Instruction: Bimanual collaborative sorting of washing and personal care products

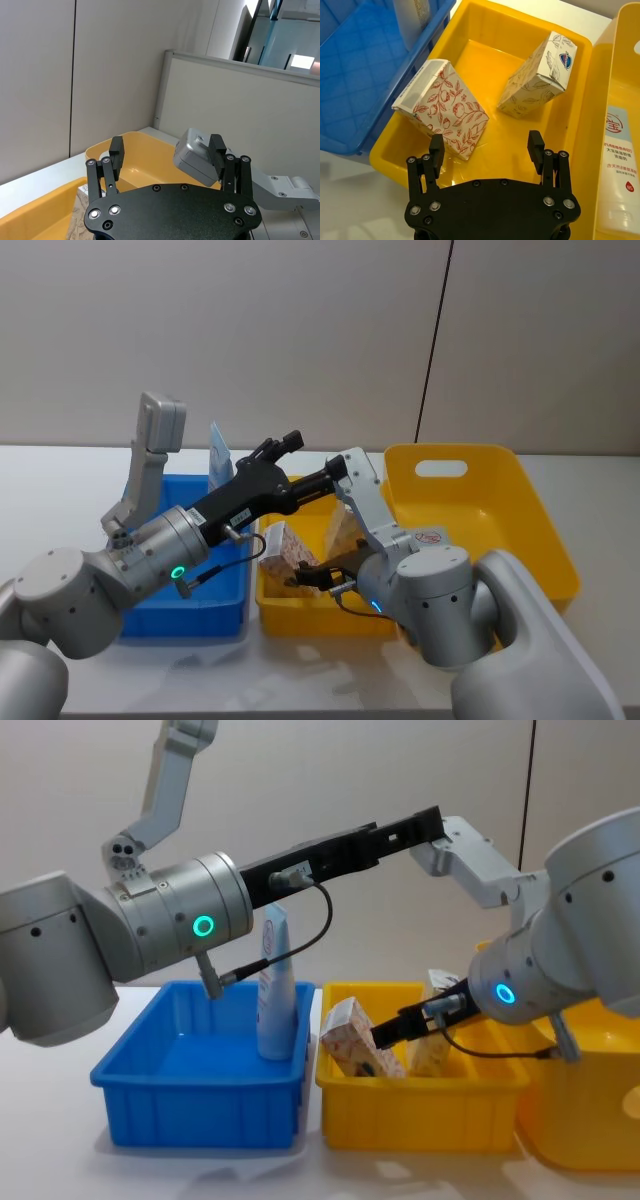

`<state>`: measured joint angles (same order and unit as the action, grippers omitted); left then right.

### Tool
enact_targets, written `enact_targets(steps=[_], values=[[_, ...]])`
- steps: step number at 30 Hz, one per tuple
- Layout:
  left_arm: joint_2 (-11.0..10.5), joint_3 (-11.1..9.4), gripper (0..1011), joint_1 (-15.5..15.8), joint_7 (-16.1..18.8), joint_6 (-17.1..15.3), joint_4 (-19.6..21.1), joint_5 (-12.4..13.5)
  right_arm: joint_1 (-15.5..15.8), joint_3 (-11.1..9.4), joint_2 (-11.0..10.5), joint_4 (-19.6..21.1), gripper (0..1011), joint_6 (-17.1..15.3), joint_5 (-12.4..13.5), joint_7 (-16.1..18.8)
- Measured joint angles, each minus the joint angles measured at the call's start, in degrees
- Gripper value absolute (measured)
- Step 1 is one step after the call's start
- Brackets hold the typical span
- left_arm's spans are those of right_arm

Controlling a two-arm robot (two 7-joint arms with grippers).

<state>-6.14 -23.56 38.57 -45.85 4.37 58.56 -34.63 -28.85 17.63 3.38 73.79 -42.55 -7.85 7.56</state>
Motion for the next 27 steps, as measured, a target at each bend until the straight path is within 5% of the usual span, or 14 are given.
enact_targets(steps=[27], values=[[-0.01, 0.06, 1000, 0.0, 0.14, 0.0, 0.0, 0.02, 1.79, -4.61, 1.18, 0.42, 1003, -0.49, -1.92, -6.09]])
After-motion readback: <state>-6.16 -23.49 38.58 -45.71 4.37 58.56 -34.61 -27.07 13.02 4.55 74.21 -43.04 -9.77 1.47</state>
